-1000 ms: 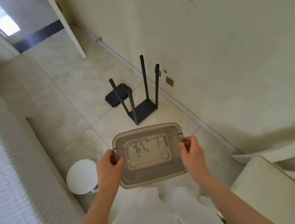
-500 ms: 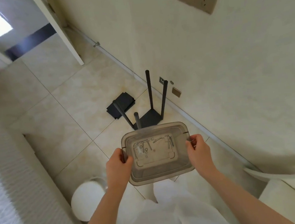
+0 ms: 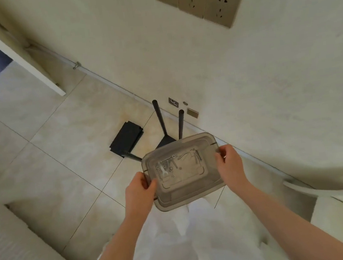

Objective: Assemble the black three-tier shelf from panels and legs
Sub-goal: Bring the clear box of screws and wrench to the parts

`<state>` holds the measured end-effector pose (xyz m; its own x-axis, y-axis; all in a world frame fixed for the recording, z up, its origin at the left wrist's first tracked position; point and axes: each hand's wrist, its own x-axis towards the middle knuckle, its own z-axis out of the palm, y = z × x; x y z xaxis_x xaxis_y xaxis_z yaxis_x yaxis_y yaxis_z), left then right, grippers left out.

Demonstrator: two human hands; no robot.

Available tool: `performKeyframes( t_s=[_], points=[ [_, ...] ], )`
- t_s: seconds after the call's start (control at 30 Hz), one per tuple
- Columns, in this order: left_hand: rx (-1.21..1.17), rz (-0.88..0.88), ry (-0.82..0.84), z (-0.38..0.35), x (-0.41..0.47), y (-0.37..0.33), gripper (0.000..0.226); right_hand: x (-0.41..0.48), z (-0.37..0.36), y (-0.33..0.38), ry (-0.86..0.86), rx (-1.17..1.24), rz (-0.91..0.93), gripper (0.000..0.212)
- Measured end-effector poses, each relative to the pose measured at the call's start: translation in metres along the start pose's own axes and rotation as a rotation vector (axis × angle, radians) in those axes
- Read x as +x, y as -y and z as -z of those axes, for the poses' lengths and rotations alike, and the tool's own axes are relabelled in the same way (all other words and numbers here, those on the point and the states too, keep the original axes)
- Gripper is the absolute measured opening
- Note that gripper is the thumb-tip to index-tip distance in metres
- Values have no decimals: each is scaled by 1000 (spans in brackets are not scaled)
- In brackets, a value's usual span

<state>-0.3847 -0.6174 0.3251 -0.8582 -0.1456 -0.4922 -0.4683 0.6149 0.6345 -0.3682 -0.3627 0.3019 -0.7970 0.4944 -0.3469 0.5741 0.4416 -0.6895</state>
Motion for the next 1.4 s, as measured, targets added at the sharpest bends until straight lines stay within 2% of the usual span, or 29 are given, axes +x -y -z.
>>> performKeyframes(
  t_s=[0.27,0.4,0.53,0.8,0.9,1.03,1.13,1.27,1.4],
  points=[
    [130,-85,410,13,59,13,12,-12,-36,-1,-276,-24,-202,18],
    [187,-143,576,20,83,9,11,-33,-52,-4,-395,7,-325,19],
    [210,-123,683,22,95,7,15,-55,-63,-14,-441,55,-410,18],
    [245,49,765,-8,90,46,18,-81,-89,-68,-422,91,-521,22],
    [249,92,753,-22,90,65,22,-86,-102,-92,-374,65,-534,26],
    [220,119,768,-50,92,84,21,-82,-114,-122,-395,86,-566,28],
    [219,154,799,-78,98,102,12,-73,-128,-154,-450,113,-603,25],
    [205,190,817,-131,120,130,16,-44,-158,-211,-492,108,-608,14],
    [147,212,817,-192,158,158,15,-5,-197,-273,-511,103,-593,23]
  ],
)
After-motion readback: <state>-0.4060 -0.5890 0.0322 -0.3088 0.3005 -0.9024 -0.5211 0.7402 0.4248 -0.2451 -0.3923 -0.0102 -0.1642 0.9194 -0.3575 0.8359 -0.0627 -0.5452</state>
